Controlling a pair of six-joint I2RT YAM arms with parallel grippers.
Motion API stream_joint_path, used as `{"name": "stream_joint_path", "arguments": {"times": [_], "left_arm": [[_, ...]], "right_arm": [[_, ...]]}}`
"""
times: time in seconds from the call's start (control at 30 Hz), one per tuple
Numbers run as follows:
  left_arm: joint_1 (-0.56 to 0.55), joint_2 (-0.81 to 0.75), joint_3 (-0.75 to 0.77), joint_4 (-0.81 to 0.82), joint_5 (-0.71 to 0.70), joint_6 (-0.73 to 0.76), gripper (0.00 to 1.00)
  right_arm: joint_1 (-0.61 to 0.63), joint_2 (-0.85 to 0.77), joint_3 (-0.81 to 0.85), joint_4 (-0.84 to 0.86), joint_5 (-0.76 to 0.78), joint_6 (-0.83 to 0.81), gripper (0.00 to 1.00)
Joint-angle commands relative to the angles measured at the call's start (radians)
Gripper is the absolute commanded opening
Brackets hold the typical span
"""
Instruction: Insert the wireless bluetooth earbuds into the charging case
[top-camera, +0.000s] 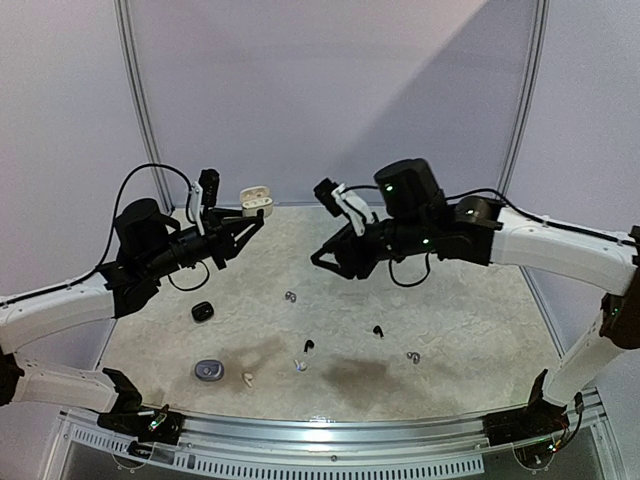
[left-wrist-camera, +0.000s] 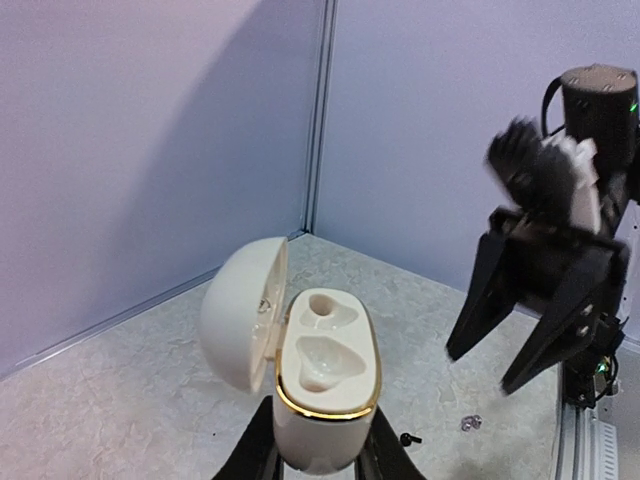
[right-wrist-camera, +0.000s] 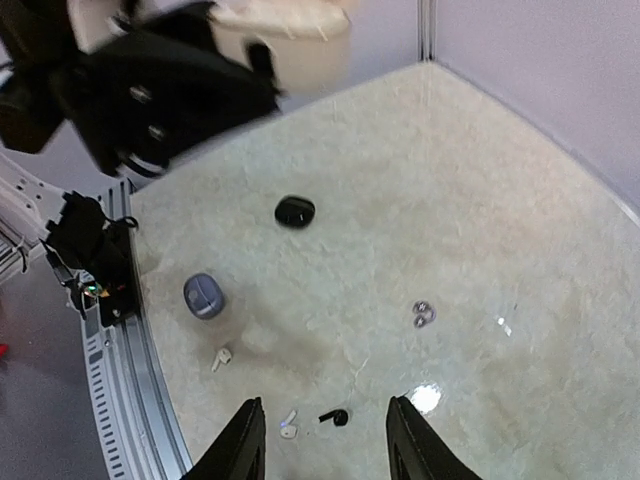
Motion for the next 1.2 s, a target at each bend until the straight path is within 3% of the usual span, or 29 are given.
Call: {"name": "stream_joint_path", "arguments": {"times": [0.0, 0.17, 0.4, 0.8, 1.17], "left_arm": [[0.016, -0.075, -0.06, -0.06, -0.053, -0.008, 0.0], [0.019, -0.135, -0.125, -0.054, -0.081, -0.013, 0.0], [-0.011, -0.176, -0.19, -0.017, -0.108, 0.019, 0.0], [-0.044, -0.167, -0.201, -0.005, -0.099, 0.045, 0.0], [-0.044, -0.151, -0.197, -0.001, -0.097, 0.066, 0.0]], "right_arm": [[0.035, 0.17, -0.002, -0.073, 0.037, 0.235, 0.41], [0.151, 0.391, 0.15, -0.154, 0.105, 0.234, 0.37], [0.192, 0.652, 0.387, -0.308, 0.113, 0.342, 0.29], [0.195, 0.809, 0.426, -0.283, 0.104, 0.402, 0.24], [0.221, 0.776, 0.374, -0.352, 0.125, 0.389, 0.18]]}}
